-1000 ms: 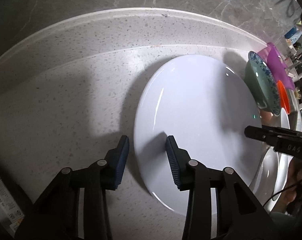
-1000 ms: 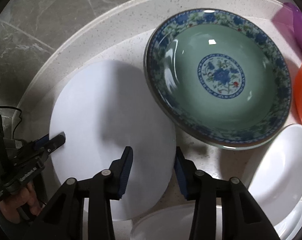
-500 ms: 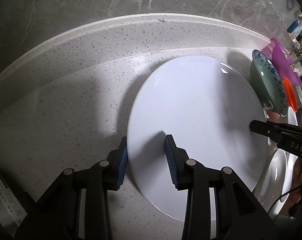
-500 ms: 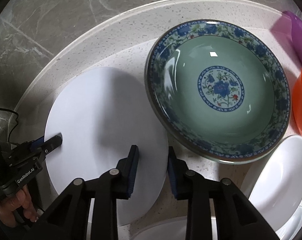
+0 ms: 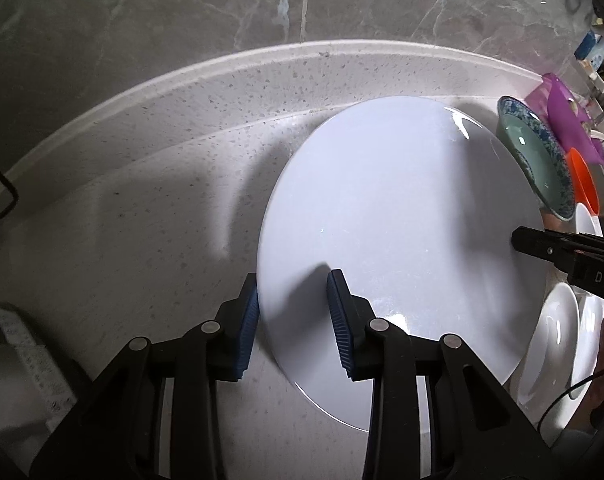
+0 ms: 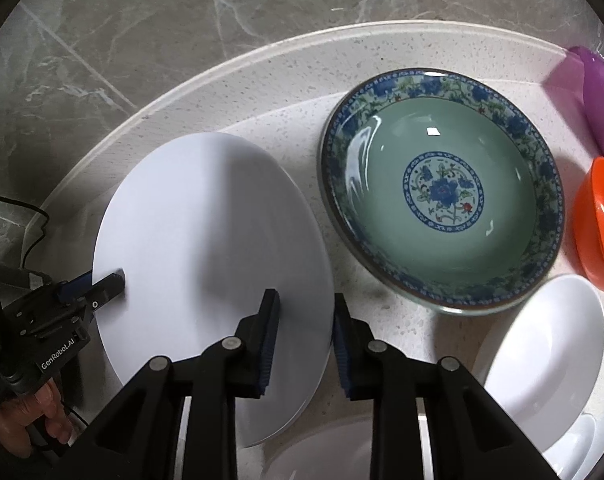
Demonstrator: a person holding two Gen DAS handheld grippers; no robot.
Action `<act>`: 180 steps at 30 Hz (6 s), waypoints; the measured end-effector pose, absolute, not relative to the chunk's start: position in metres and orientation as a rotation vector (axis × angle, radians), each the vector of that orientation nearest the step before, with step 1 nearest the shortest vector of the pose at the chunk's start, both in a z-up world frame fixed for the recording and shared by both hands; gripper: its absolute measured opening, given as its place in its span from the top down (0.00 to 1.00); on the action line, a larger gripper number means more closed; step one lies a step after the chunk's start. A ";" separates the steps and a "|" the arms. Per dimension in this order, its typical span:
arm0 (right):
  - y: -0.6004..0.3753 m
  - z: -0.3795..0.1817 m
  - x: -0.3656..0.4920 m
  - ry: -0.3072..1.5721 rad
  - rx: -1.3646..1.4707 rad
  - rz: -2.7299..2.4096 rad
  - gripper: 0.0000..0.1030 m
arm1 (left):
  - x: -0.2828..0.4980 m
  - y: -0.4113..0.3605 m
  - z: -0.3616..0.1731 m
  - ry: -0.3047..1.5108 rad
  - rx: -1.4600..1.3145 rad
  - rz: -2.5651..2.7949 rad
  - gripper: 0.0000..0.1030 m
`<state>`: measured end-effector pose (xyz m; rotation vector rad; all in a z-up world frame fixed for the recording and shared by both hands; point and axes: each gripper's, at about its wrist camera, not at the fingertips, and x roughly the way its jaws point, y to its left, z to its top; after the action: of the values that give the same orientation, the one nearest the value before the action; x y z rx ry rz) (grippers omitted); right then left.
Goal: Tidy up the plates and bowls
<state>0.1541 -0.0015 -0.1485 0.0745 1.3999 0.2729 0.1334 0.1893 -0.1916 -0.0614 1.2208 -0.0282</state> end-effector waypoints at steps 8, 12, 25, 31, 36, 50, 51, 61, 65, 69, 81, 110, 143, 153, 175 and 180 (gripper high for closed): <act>-0.011 -0.121 0.126 1.391 0.102 0.315 0.73 | 0.088 0.171 -0.154 1.214 -0.047 -0.020 0.71; -0.023 -0.104 0.100 1.388 0.095 0.331 0.73 | 0.051 0.166 -0.138 1.221 -0.049 -0.033 0.71; -0.047 -0.084 -0.008 1.456 0.060 0.385 0.76 | -0.089 0.133 -0.141 1.300 -0.085 -0.051 0.72; -0.048 -0.101 -0.046 1.508 0.042 0.403 0.76 | -0.142 0.119 -0.168 1.347 -0.105 -0.035 0.72; -0.043 -0.115 -0.063 1.540 0.014 0.419 0.76 | -0.167 0.122 -0.183 1.368 -0.142 -0.017 0.72; -0.033 -0.147 -0.074 1.581 -0.014 0.427 0.75 | -0.181 0.134 -0.207 1.371 -0.119 -0.007 0.74; -0.034 -0.149 -0.075 1.585 -0.011 0.424 0.75 | -0.180 0.135 -0.209 1.370 -0.123 -0.008 0.74; -0.041 -0.145 -0.076 1.524 0.001 0.427 0.73 | -0.164 0.143 -0.197 1.289 -0.179 0.025 0.66; -0.057 -0.122 -0.078 1.463 0.050 0.434 0.54 | -0.156 0.149 -0.159 1.165 -0.217 0.016 0.24; -0.102 -0.083 -0.077 1.341 0.147 0.453 0.38 | -0.136 0.132 -0.123 1.040 -0.214 -0.087 0.08; -0.302 -0.068 -0.041 1.244 0.264 0.327 0.33 | -0.076 -0.049 -0.120 1.143 -0.222 -0.264 0.08; -0.324 -0.143 0.048 1.475 0.124 0.789 0.67 | -0.060 -0.159 -0.222 1.250 -0.372 -0.003 0.58; -0.181 -0.059 0.005 1.412 0.067 0.892 0.90 | -0.149 -0.033 -0.120 1.142 -0.412 0.169 0.87; -0.042 -0.115 -0.041 1.498 -0.010 0.876 0.90 | -0.186 0.088 -0.170 1.211 -0.394 0.215 0.87; -0.029 -0.133 -0.057 1.441 -0.159 0.706 0.86 | -0.167 0.096 -0.211 1.243 -0.273 0.073 0.83; -0.024 -0.131 -0.066 1.386 -0.230 0.700 0.86 | -0.168 0.097 -0.206 1.202 -0.255 0.078 0.63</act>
<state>-0.0656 -0.0241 -0.1311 -0.2301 1.3862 0.6997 -0.1676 0.0967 -0.2059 -0.2554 1.2020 0.0785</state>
